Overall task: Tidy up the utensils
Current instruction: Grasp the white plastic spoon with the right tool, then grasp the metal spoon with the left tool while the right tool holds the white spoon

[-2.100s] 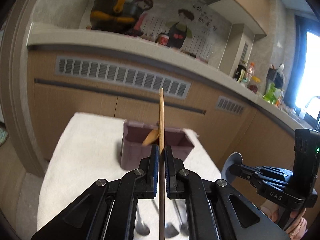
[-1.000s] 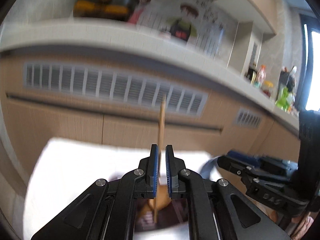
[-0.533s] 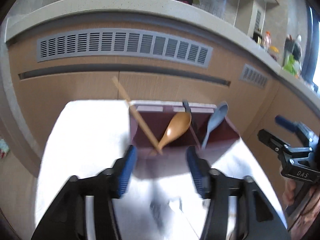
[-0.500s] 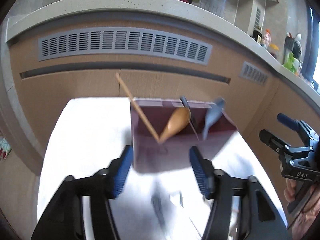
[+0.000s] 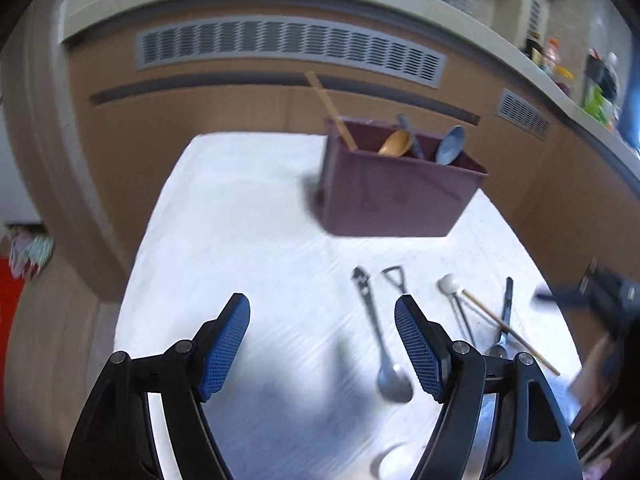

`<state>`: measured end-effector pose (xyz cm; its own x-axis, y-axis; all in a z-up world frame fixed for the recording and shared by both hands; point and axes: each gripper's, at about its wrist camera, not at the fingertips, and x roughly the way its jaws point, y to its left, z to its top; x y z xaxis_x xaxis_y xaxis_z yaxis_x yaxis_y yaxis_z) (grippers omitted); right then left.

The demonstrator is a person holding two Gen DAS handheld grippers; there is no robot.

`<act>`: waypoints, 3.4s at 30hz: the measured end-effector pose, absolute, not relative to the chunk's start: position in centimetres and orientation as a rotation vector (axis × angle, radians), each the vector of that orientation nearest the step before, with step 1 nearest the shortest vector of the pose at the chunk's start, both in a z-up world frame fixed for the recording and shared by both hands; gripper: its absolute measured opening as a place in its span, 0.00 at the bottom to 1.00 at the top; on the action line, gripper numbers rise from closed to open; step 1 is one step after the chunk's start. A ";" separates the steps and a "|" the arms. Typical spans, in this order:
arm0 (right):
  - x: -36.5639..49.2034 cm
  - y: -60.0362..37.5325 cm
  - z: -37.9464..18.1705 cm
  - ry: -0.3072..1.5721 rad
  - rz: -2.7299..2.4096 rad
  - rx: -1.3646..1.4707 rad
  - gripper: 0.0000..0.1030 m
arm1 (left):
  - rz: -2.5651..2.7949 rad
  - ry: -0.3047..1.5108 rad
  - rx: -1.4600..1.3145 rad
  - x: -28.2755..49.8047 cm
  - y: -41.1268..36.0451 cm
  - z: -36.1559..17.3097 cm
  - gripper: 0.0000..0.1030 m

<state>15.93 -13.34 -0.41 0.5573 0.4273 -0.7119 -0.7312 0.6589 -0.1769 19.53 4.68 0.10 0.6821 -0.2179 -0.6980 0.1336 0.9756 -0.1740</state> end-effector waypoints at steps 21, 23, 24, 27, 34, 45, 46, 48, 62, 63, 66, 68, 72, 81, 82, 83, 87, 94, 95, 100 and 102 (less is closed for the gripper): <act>16.0 -5.1 -6.6 0.903 1.076 -0.690 0.32 | -0.105 0.861 -0.243 17.0 9.8 -1.8 0.73; 15.5 -5.8 -6.0 0.908 1.046 -0.646 0.32 | -0.121 0.852 -0.235 16.9 9.1 -1.7 0.73; 15.4 -6.5 -5.6 0.910 1.040 -0.613 0.32 | -0.131 0.842 -0.226 16.8 8.6 -1.6 0.73; 15.6 -9.8 -3.5 0.879 0.943 -0.488 0.32 | -0.177 0.780 -0.199 15.8 6.7 -1.2 0.73; 18.5 -21.1 1.1 0.776 0.430 -0.120 0.32 | -0.238 0.755 -0.182 14.3 0.7 -2.1 0.73; 18.0 -26.4 1.7 0.732 0.207 0.100 0.33 | -0.125 0.894 -0.081 16.5 -2.8 -5.3 0.49; 17.7 -25.9 1.3 0.732 0.208 0.090 0.33 | -0.125 0.896 -0.079 16.6 -2.9 -5.4 0.49; 17.9 -25.4 0.9 0.735 0.212 0.077 0.33 | -0.125 0.897 -0.067 16.8 -3.0 -5.5 0.49; 15.6 -24.7 1.8 0.689 0.212 0.041 0.33 | -0.148 0.637 -0.032 14.0 -1.4 -0.7 0.28; 15.5 -24.6 2.0 0.683 0.220 0.045 0.33 | -0.149 0.605 -0.021 13.5 -1.4 0.1 0.28; 15.2 -24.3 2.4 0.674 0.240 0.050 0.33 | -0.163 0.564 -0.019 12.9 -1.2 1.7 0.28; 15.2 -24.1 2.5 0.671 0.246 0.050 0.33 | -0.170 0.554 -0.026 12.7 -1.1 2.2 0.28; 15.1 -24.1 2.6 0.670 0.254 0.055 0.33 | -0.178 0.543 -0.023 12.3 -1.1 3.0 0.27; 14.9 -23.6 3.5 0.631 0.266 0.035 0.33 | -0.187 0.508 -0.035 11.9 -0.5 5.0 0.16; 14.9 -23.5 3.5 0.630 0.268 0.031 0.33 | -0.188 0.511 -0.042 12.0 -0.4 5.0 0.16; 14.9 -23.4 3.5 0.630 0.270 0.029 0.33 | -0.189 0.520 -0.053 12.2 -0.1 5.0 0.16; 15.0 -23.4 3.2 0.643 0.269 0.016 0.33 | -0.157 0.590 -0.093 13.0 1.7 4.0 0.16; 15.3 -23.7 2.3 0.681 0.264 0.025 0.33 | -0.280 0.683 -0.043 9.9 3.0 0.3 0.28; 15.3 -23.7 2.2 0.683 0.264 0.023 0.33 | -0.292 0.685 -0.027 9.0 3.1 -0.2 0.34; 15.1 -23.3 1.9 0.696 0.273 0.019 0.33 | -0.251 0.727 0.074 5.5 3.1 -3.7 0.55; 15.0 -23.0 1.8 0.699 0.277 0.012 0.33 | -0.247 0.763 0.087 5.3 2.6 -5.0 0.55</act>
<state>14.98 -23.00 1.76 0.7302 0.2559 -0.6335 -0.2480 0.9632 0.1033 5.27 2.62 -4.98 0.6957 -0.1894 -0.6930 0.2521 0.9676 -0.0114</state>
